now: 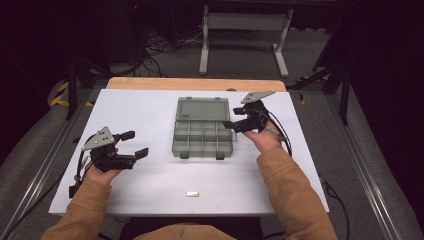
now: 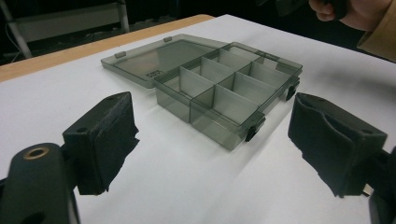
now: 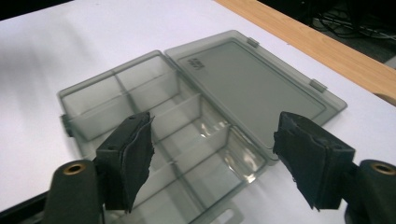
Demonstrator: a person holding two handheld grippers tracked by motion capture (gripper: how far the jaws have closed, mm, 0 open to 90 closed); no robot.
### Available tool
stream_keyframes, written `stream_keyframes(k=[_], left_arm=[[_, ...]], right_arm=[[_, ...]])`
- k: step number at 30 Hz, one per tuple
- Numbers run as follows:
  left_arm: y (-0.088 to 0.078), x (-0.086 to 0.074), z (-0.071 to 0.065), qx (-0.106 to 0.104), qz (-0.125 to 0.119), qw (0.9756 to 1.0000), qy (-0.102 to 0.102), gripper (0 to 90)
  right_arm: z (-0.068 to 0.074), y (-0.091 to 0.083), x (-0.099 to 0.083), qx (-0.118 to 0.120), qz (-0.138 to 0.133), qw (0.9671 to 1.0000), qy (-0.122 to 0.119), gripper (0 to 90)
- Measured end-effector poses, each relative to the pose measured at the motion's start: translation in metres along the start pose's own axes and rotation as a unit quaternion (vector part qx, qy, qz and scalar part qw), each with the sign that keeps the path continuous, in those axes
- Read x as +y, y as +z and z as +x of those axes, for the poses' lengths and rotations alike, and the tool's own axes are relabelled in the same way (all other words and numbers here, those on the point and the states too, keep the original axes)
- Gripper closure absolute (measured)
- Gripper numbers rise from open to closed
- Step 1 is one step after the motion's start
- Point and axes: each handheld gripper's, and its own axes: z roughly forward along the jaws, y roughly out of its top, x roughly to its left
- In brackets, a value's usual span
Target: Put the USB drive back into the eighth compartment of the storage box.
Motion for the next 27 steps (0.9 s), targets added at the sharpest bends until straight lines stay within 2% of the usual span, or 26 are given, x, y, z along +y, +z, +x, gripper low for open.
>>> stream_keyframes(k=[4,6,11,15,19,27], left_arm=[[-0.004,-0.001,0.001,-0.002,-0.008,1.0,0.002,14.8],[-0.006,-0.001,0.001,-0.004,-0.011,0.9999,0.001,14.6],[-0.013,-0.003,0.004,-0.01,-0.024,0.9997,0.001,12.5],[-0.015,-0.005,0.005,-0.006,-0.022,0.9997,0.003,11.9],[-0.015,-0.005,0.006,-0.003,-0.021,0.9998,-0.001,11.8],[-0.016,-0.006,0.006,-0.002,-0.023,0.9997,-0.002,11.8]], right_arm=[[0.015,-0.005,0.001,0.009,-0.003,0.9998,-0.016,26.3],[0.017,-0.006,0.001,0.011,-0.004,0.9998,-0.018,26.1],[0.034,-0.01,0.001,0.029,-0.005,0.9988,-0.038,24.2],[0.046,-0.013,0.002,0.041,-0.006,0.9976,-0.056,23.9],[0.053,-0.015,0.003,0.049,-0.007,0.9967,-0.064,23.6],[0.075,-0.013,0.006,0.079,0.01,0.9927,-0.09,23.6]])
